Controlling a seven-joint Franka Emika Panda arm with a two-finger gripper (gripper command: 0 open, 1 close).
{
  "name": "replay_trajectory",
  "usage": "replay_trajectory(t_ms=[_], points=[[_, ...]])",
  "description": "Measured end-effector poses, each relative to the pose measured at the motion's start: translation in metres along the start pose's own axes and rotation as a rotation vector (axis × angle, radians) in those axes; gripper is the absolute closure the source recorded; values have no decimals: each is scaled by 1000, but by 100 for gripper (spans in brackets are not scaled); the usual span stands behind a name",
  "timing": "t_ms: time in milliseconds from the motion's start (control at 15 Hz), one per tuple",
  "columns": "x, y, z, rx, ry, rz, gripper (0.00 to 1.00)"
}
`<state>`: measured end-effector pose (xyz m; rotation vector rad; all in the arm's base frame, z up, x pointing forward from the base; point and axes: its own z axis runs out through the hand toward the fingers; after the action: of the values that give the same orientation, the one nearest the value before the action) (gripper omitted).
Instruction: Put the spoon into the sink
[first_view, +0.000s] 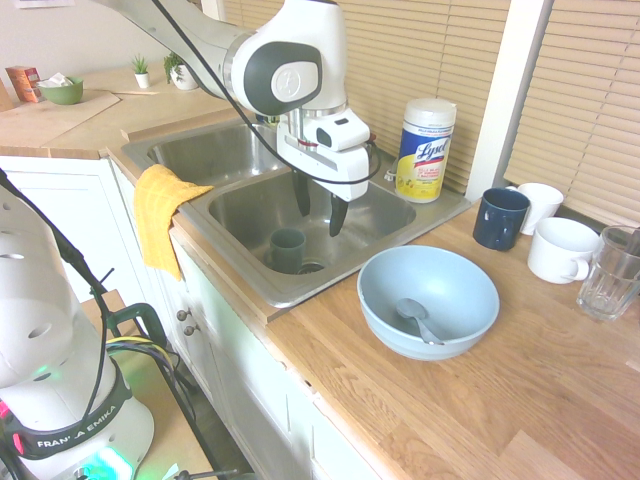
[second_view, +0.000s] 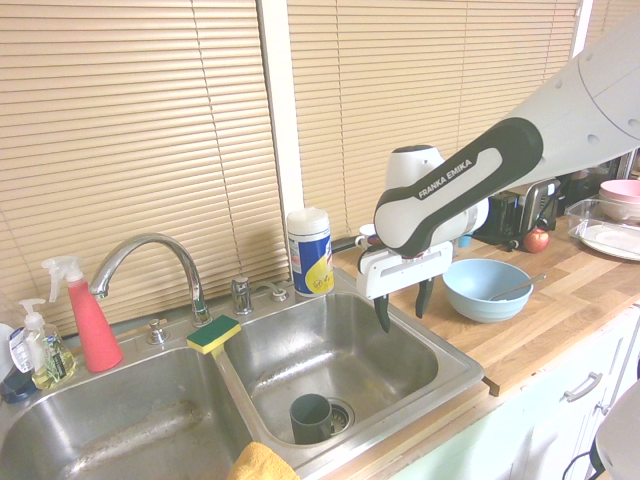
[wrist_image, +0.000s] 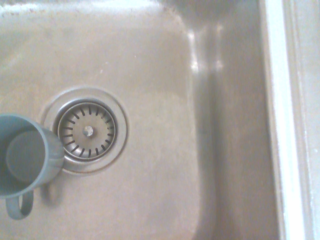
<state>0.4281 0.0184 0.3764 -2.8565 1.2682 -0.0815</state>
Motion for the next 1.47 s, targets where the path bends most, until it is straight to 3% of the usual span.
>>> replay_trajectory(t_ms=[400, 933, 1200, 1467], points=[[4, 4, -11, -8, 44, -7, 0], [51, 92, -122, 43, 180, -52, 0], [108, 144, -135, 31, 89, -105, 0], [144, 171, -93, -50, -94, -204, 0]])
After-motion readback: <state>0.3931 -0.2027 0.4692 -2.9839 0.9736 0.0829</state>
